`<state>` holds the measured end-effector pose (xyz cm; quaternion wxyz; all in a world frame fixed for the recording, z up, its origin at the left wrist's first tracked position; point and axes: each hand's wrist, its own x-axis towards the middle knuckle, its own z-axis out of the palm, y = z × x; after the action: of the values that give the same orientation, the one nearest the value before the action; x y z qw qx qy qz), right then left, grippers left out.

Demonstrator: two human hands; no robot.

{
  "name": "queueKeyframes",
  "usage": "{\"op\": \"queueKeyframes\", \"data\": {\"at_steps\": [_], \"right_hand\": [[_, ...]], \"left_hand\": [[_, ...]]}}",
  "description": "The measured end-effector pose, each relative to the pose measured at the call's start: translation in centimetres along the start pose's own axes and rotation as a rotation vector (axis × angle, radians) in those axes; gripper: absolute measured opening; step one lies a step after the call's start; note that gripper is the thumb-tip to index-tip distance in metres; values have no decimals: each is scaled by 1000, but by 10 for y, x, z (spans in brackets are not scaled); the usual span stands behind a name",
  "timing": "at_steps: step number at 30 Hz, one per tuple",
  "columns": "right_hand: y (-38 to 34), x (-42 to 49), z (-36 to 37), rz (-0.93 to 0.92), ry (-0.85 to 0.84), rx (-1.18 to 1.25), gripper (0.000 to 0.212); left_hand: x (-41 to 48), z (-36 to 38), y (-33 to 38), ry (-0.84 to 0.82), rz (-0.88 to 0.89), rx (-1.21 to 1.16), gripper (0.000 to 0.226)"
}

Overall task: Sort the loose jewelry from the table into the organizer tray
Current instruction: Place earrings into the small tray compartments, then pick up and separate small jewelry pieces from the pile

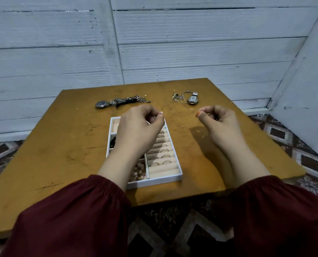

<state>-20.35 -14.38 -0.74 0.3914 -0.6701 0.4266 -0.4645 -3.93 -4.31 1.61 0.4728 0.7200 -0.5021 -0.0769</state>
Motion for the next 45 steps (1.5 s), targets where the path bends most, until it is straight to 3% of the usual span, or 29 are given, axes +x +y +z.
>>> {"op": "queueKeyframes", "data": {"at_steps": [5, 14, 18, 24, 31, 45], "right_hand": [[8, 27, -11, 36, 145, -1, 12], [29, 73, -31, 121, 158, -95, 7], [43, 80, -41, 149, 61, -240, 8], [50, 83, -48, 213, -163, -643, 5], [44, 87, -63, 285, -285, -571, 9], [46, 90, -49, 266, -347, -615, 2]], "left_hand": [[31, 16, 16, -84, 49, 21, 11], [82, 54, 22, -197, 109, 115, 9], [105, 70, 20, -250, 121, 174, 10], [138, 84, 11, -251, 90, 242, 13], [151, 98, 2, -256, 66, 269, 11], [160, 92, -11, -244, 17, 259, 14]]}}
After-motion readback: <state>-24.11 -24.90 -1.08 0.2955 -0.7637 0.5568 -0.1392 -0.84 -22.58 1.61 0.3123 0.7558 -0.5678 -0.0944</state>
